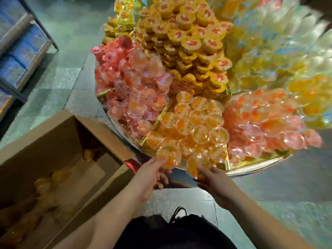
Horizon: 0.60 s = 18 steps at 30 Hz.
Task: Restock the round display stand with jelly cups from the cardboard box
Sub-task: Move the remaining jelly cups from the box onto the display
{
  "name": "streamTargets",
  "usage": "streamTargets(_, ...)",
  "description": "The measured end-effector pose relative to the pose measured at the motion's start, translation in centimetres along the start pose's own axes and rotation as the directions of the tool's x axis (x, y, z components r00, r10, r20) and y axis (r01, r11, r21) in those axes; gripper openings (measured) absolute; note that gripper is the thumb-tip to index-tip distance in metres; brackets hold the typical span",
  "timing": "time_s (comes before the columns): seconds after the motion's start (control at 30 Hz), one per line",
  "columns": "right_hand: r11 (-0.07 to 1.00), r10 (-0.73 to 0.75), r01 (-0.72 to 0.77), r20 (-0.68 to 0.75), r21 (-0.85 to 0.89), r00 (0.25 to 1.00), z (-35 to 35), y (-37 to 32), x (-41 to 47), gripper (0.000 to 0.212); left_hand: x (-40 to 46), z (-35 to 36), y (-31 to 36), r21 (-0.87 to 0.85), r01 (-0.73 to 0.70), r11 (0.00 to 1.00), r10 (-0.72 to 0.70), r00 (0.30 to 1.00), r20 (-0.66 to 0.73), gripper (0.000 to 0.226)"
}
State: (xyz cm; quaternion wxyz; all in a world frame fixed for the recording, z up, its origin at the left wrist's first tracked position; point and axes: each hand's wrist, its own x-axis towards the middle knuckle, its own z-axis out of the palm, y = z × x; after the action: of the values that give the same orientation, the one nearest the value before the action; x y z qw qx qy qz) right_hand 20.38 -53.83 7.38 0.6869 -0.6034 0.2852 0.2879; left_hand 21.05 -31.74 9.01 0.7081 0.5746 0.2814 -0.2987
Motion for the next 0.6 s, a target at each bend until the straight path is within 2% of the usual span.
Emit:
streamTargets(0.17,0.988,0.029,-0.007,-0.143,0.152,0.989,-4.8,0.2,-0.4,0.028,2.4,5.2,-0.7,0.2,0.018,0.98,-0.044,0.991,0.125,0.035)
streamTargets(0.3,0.978,0.014,0.031,-0.212,0.208,0.977,-7.8,-0.5,0.6,0.035,4.4,8.4,-0.9,0.272,0.011,0.962,-0.061,0.983,0.176,0.035)
streamTargets(0.43,0.979,-0.009,0.058,-0.242,0.195,0.97,-9.3,-1.3,2.0,0.041,5.8,10.6,-0.5,0.288,0.007,0.958,-0.073,0.973,0.217,0.024)
streamTargets(0.6,0.986,-0.004,0.046,-0.254,0.161,0.967,-9.5,-1.8,3.6,0.04,7.6,11.6,-0.9,0.273,0.02,0.962,-0.071,0.981,0.179,0.032)
